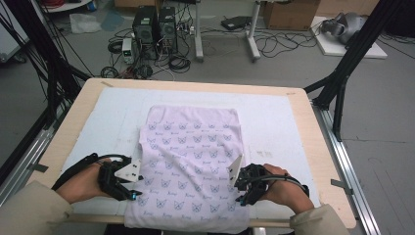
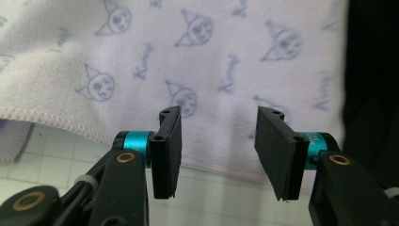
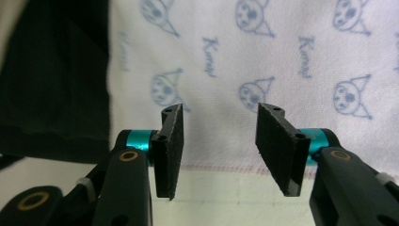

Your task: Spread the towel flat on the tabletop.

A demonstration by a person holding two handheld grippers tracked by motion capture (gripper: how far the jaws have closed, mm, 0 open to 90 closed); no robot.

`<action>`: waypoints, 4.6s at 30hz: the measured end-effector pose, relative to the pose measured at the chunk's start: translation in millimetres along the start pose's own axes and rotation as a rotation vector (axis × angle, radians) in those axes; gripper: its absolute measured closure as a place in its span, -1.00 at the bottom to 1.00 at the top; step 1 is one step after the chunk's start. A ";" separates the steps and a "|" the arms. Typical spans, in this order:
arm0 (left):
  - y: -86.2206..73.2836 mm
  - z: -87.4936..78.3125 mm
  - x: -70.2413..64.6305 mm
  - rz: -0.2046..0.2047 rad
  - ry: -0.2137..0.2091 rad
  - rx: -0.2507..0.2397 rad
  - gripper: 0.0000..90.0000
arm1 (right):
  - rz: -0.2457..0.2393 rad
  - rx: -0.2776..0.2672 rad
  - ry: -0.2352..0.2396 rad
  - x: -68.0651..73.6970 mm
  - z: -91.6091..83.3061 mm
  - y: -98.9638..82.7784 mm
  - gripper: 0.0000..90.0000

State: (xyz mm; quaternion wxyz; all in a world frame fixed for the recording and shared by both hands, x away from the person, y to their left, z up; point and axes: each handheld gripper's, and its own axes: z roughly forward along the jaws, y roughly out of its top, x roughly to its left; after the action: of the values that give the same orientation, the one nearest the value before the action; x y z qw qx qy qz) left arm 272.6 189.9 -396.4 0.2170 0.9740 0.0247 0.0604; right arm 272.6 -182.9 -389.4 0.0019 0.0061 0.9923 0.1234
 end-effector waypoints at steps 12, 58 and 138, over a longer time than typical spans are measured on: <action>-0.3 19.4 19.5 -0.111 -0.068 0.044 0.50 | 0.027 0.074 0.017 -16.9 18.6 2.8 0.78; -11.0 15.5 22.0 -0.124 -0.034 0.026 0.43 | 0.063 0.083 -0.043 -21.6 16.6 9.5 0.38; -18.1 -18.2 -10.4 -0.106 -0.150 -0.119 0.12 | 0.046 -0.162 0.136 15.6 -12.8 -14.0 0.01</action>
State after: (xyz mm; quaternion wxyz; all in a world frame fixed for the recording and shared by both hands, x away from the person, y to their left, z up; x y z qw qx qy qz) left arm 259.5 213.2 -388.9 0.2787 0.9585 0.0563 -0.0228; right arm 256.7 -199.4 -380.4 -0.0676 0.0204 0.9766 0.2034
